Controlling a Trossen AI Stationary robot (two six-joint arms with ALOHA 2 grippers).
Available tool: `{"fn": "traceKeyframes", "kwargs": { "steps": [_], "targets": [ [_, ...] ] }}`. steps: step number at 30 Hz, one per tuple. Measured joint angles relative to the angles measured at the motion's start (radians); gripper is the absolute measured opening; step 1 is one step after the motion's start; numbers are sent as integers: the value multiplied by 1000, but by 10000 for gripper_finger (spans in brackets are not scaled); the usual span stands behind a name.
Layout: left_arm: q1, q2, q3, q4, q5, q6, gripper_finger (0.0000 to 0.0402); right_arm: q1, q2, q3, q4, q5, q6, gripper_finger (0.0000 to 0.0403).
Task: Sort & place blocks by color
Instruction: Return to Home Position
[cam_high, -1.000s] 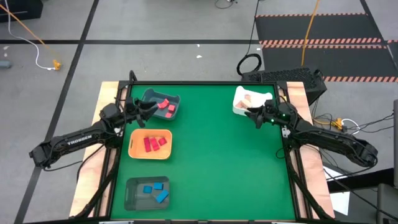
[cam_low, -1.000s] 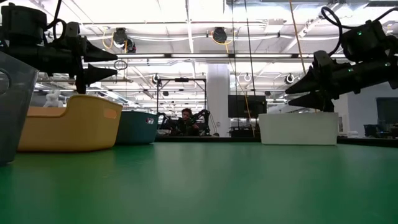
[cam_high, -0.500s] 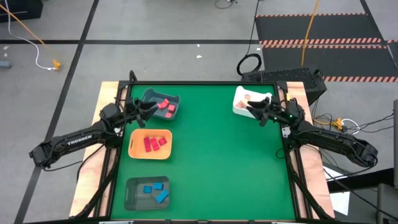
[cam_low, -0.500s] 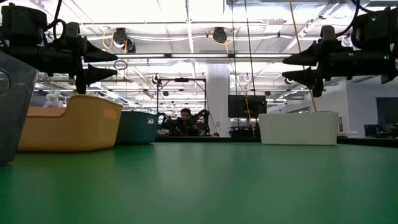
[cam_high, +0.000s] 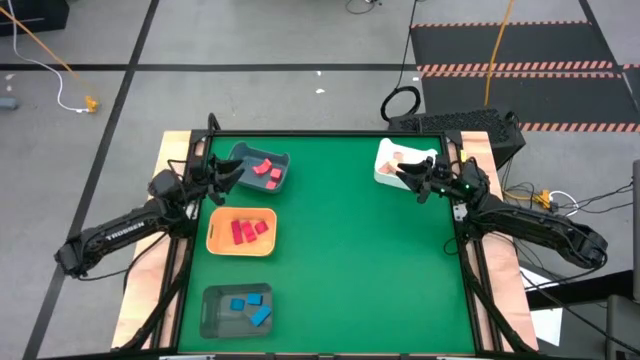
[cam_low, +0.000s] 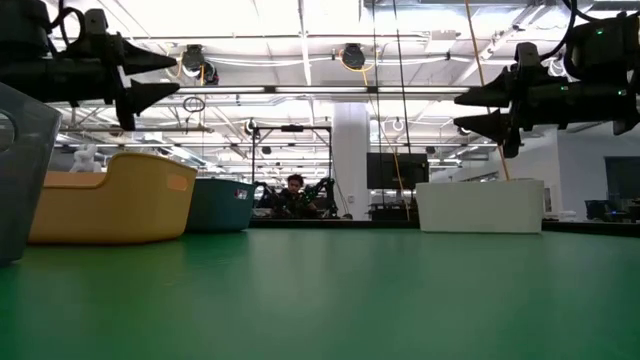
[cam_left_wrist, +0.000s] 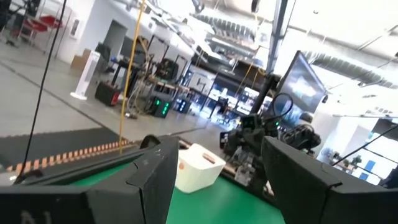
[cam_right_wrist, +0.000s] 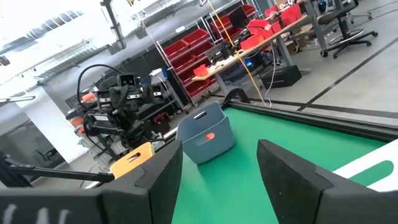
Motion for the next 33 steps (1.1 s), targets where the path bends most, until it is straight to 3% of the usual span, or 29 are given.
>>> {"fn": "traceKeyframes", "kwargs": {
  "steps": [18, 33],
  "targets": [
    [0, -231, 0, 0, 0, 0, 232, 0, 0, 0, 0, 1, -5, 201],
    [-26, -273, 0, 4, 0, 1, 232, 0, 0, -1, 1, 1, -5, 201]
  ]
}}
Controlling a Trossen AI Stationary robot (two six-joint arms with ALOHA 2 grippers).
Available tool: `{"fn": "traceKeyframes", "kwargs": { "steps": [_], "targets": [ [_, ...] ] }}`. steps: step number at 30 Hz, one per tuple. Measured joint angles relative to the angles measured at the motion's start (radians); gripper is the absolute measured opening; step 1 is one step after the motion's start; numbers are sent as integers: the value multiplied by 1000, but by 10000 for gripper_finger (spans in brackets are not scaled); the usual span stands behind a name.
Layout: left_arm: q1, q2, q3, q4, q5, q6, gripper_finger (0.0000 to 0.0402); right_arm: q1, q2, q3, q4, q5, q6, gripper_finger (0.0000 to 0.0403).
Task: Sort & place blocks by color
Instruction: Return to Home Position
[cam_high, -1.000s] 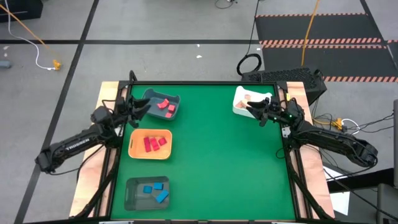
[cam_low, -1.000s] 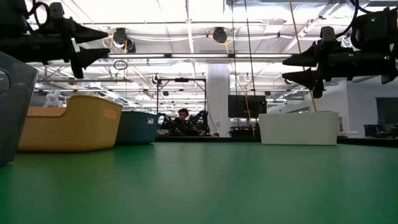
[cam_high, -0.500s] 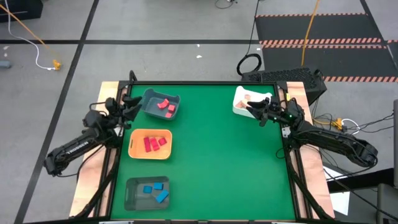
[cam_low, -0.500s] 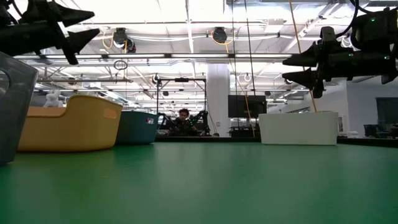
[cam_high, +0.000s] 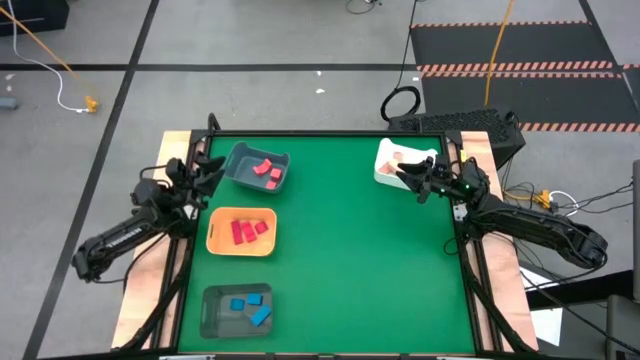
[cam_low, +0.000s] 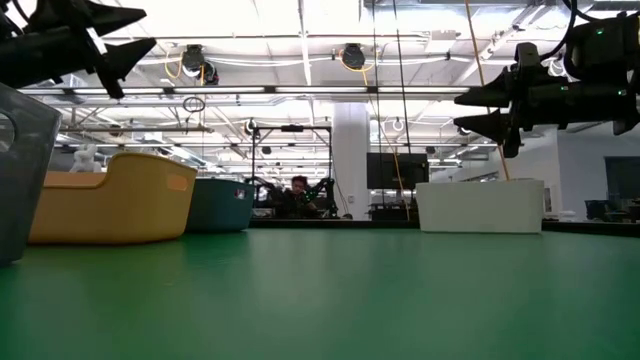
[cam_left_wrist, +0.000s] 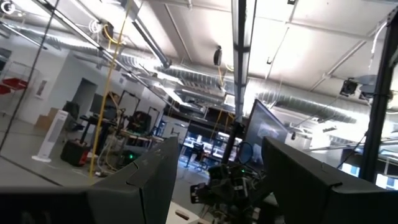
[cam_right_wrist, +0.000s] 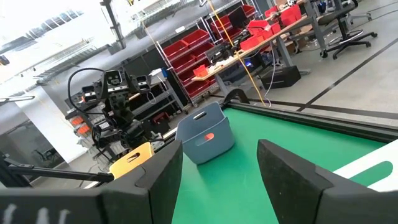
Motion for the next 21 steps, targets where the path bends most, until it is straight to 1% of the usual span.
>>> {"fn": "traceKeyframes", "kwargs": {
  "steps": [7, 13, 21],
  "targets": [
    [-39, 0, 0, 0, 0, 0, 232, 0, 0, 0, 0, 0, 0, 201],
    [-37, 0, 0, 0, 0, 0, 232, 0, -1, 0, 0, 0, 0, 201],
    [-37, 0, 0, 0, 0, 0, 232, 0, -51, 0, 0, 0, 0, 201]
  ]
}}
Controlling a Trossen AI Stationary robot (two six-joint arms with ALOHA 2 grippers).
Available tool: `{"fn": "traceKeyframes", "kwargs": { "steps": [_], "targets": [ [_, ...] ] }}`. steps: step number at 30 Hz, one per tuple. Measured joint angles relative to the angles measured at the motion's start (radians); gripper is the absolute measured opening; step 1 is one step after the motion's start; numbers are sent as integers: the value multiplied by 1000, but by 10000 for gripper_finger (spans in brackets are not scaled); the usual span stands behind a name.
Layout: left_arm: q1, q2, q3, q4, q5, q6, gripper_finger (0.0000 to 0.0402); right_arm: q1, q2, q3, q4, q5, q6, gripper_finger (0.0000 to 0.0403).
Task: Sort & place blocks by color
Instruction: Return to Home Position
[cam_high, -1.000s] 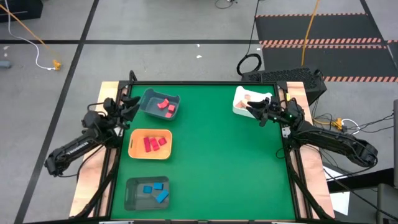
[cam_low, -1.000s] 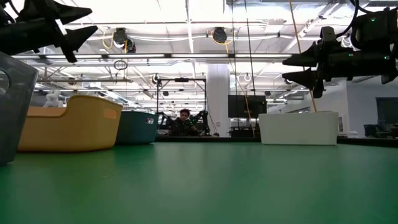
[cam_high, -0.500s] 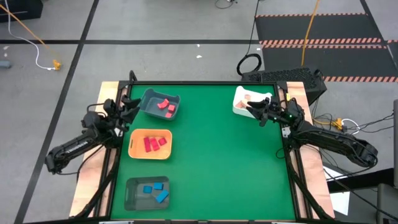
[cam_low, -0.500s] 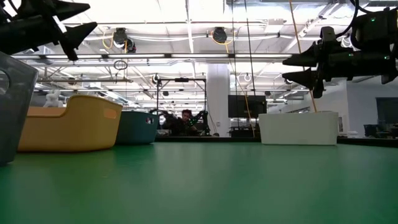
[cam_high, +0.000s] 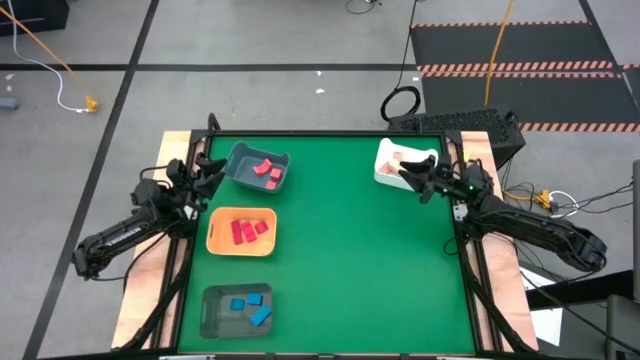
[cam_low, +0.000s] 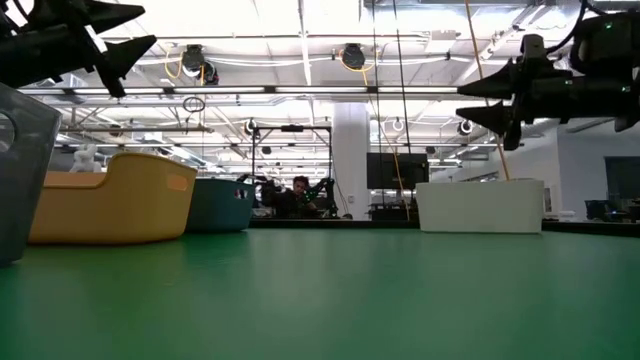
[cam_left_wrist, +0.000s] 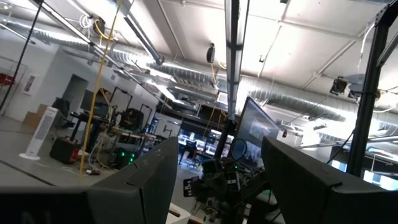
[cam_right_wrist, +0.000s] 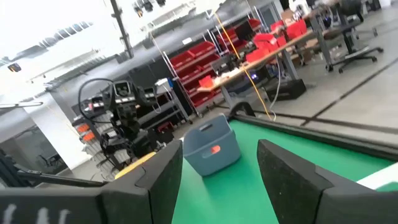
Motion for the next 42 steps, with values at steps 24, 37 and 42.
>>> {"fn": "traceKeyframes", "kwargs": {
  "steps": [24, 37, 42],
  "targets": [
    [0, 0, 0, 0, 0, 0, 232, 0, -223, 0, 1, 0, 0, 201],
    [0, 0, 0, 0, 0, 0, 232, 0, -240, 0, 0, 0, 0, 201],
    [0, 0, 0, 0, 0, 0, 232, 0, -240, 0, 0, 0, 0, 201]
  ]
}}
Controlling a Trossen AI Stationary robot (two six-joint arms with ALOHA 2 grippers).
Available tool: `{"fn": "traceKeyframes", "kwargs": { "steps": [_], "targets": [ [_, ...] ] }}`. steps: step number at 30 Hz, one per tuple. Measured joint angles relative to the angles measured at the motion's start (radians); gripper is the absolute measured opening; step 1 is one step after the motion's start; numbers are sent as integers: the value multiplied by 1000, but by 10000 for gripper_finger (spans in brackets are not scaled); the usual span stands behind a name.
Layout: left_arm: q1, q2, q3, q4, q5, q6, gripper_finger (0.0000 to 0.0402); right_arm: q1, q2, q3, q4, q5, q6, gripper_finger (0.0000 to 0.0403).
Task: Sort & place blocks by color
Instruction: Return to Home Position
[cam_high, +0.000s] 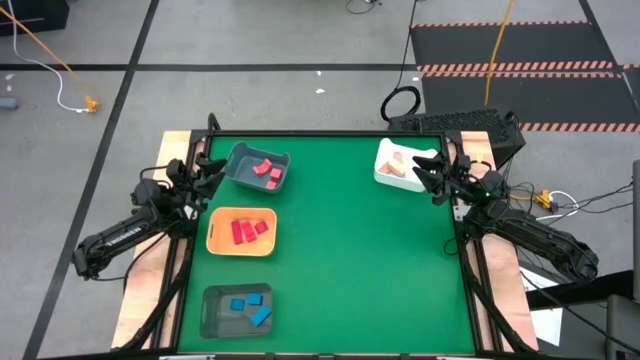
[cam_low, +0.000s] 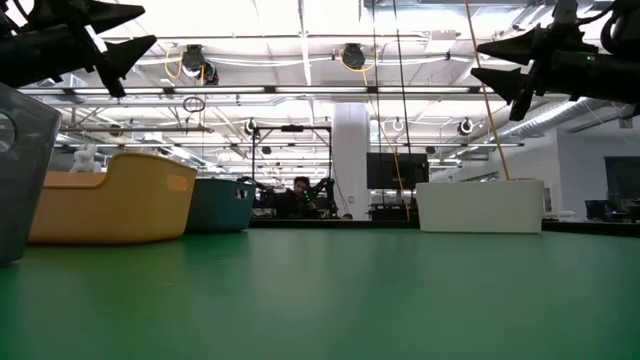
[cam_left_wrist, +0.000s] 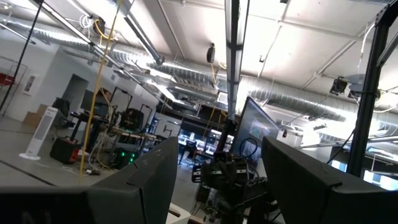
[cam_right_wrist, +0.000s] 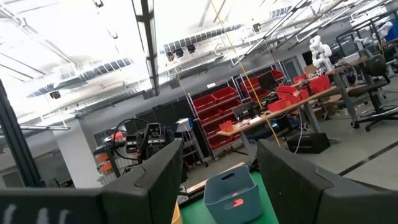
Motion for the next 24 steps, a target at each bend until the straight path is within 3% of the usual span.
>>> {"fn": "traceKeyframes", "kwargs": {
  "steps": [9, 14, 17, 24],
  "targets": [
    [0, 0, 0, 0, 0, 0, 232, 0, 0, 0, 0, 0, 17, 201],
    [0, 0, 0, 0, 0, 0, 232, -10, -5, -3, 32, 25, 436, 201],
    [0, 0, 0, 1, 0, 0, 232, -9, -2, -3, 25, 26, 609, 201],
    [0, 3, 0, -6, 0, 0, 232, -9, 0, -3, 21, 26, 681, 201]
  ]
}}
